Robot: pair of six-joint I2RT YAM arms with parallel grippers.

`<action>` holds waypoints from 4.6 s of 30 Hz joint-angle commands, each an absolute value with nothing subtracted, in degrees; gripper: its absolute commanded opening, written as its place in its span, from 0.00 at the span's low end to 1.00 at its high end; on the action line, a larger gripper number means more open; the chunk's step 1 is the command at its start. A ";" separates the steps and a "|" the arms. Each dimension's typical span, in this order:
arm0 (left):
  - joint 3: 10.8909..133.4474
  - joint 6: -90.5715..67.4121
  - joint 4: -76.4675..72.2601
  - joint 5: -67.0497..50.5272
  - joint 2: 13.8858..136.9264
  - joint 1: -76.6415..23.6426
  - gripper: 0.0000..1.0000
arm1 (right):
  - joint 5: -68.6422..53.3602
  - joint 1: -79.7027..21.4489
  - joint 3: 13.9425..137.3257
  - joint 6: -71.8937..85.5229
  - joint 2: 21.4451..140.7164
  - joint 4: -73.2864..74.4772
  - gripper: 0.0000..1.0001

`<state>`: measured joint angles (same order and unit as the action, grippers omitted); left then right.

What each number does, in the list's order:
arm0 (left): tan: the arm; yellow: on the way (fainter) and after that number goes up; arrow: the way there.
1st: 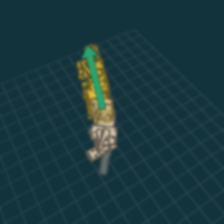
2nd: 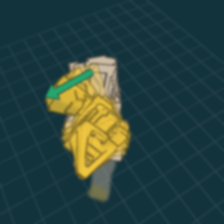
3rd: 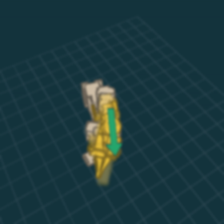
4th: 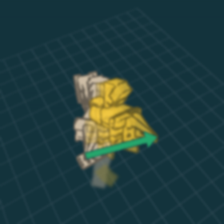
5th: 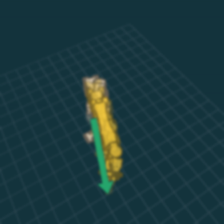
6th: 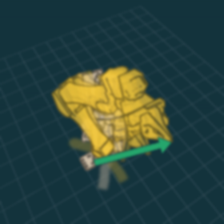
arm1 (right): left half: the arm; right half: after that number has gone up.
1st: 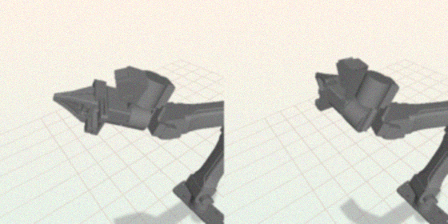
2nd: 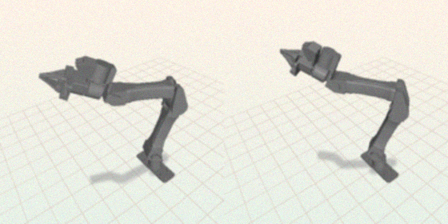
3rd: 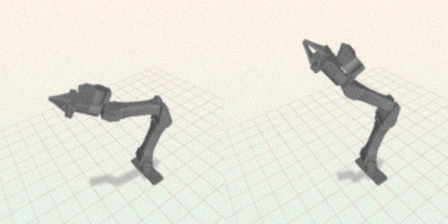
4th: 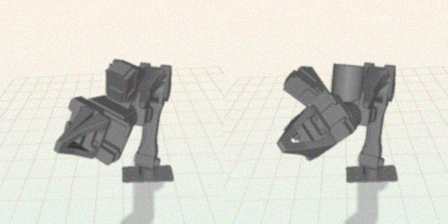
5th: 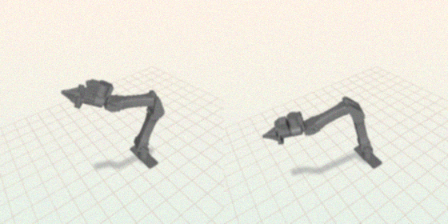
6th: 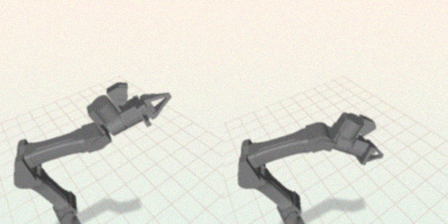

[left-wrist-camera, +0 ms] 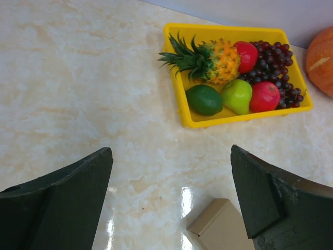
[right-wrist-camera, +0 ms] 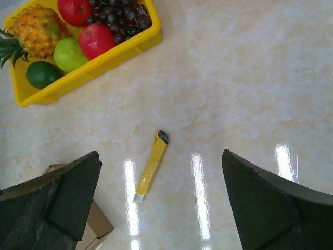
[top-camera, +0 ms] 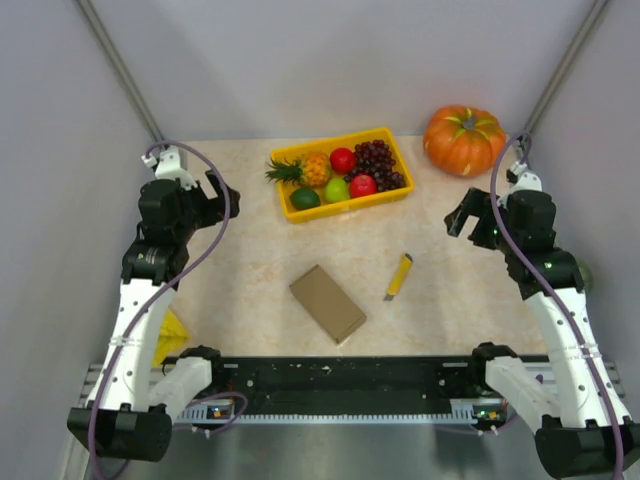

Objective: Unpack the express box

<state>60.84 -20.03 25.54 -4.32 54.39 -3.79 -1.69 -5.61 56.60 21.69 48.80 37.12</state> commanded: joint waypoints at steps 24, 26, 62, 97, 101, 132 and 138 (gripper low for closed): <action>50.98 -26.28 33.13 2.20 51.60 -3.78 0.99 | 11.16 -61.41 61.77 15.38 72.32 23.03 0.94; 50.10 -26.19 32.61 1.58 50.54 -3.78 0.99 | 13.26 -63.97 62.75 15.03 76.79 23.03 0.95; 50.01 -24.34 36.39 3.79 53.70 -3.78 0.99 | 23.29 -74.18 61.35 15.82 98.26 23.38 0.98; 23.93 -47.54 -1.53 -39.37 58.01 -4.22 0.98 | -24.16 -45.88 46.23 29.25 89.64 3.00 0.88; 21.89 -50.18 -6.85 -39.55 58.44 -4.92 0.99 | -31.18 -43.42 44.04 34.35 91.57 -4.38 0.88; 47.98 -39.64 17.04 -19.78 81.56 -25.92 0.66 | -25.41 -37.35 44.47 34.99 87.37 -2.04 0.97; 52.11 -40.16 19.07 -18.19 83.67 -28.30 0.71 | -19.35 -37.35 46.05 30.24 79.82 3.68 0.99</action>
<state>48.60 -41.34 15.55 -20.97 82.83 -26.98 -25.30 -37.95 43.99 35.18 86.41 -0.27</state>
